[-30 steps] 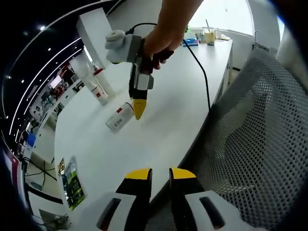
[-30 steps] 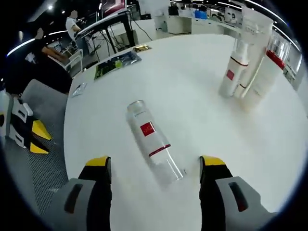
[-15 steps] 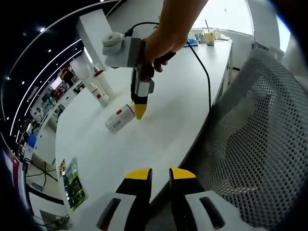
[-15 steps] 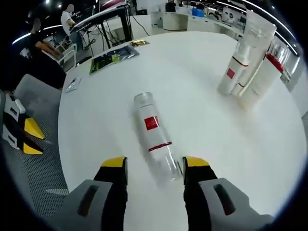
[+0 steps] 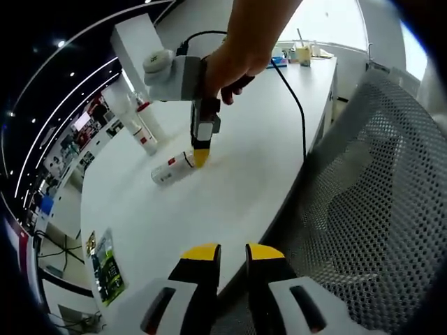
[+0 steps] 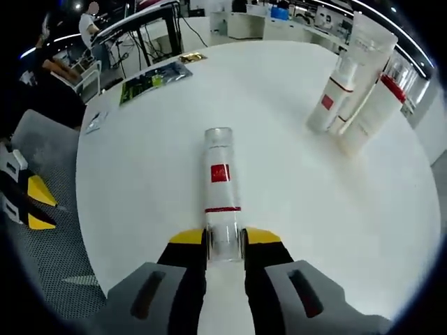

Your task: Arrange the skincare products in the storage area until every visible bottle or jar stands upright without overlapping.

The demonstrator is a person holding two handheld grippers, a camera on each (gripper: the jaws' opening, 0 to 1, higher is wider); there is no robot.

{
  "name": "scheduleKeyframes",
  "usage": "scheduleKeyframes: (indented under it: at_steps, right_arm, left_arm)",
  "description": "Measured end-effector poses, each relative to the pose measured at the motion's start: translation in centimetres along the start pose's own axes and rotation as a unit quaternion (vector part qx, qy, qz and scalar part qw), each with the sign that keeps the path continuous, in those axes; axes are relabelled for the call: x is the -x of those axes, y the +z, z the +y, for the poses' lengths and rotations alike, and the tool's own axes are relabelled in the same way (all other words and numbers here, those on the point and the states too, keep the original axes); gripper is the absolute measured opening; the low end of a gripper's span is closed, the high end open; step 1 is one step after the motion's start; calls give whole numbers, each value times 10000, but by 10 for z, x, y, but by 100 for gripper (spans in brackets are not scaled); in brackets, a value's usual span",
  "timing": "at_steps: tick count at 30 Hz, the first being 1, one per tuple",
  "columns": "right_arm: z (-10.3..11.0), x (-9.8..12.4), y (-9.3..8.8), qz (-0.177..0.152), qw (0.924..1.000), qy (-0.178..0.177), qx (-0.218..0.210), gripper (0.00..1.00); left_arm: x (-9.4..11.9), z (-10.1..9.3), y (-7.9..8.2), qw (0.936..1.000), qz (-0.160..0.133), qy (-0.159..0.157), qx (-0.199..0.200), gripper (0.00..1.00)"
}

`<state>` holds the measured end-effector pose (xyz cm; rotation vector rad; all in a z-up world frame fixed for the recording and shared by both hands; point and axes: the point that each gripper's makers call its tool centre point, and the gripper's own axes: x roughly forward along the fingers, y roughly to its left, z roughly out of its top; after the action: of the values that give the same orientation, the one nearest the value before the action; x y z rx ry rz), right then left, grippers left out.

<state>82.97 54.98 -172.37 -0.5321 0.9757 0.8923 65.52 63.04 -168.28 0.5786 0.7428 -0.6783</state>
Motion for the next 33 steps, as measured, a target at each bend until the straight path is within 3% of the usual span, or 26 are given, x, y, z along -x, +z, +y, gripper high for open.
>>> scheduleKeyframes:
  at_steps: [7, 16, 24, 29, 33]
  right_arm:
    - [1, 0, 2, 69, 9995, -101, 304, 17]
    - [18, 9, 4, 2, 9988, 11, 484, 16]
    - [42, 31, 9, -388, 9953, 38, 887, 16]
    - [68, 57, 18, -809, 9936, 113, 774, 16]
    - [88, 72, 19, -1146, 9920, 186, 487, 16]
  left_arm:
    - [0, 0, 0, 10000, -3, -18, 15, 15]
    - [-1, -2, -1, 9999, 16, -114, 51, 15]
    - [1, -3, -3, 9993, 60, -325, 196, 15]
    - [8, -6, 8, 9961, -178, -594, 628, 16]
    - [8, -10, 7, 9936, -148, -806, 772, 16]
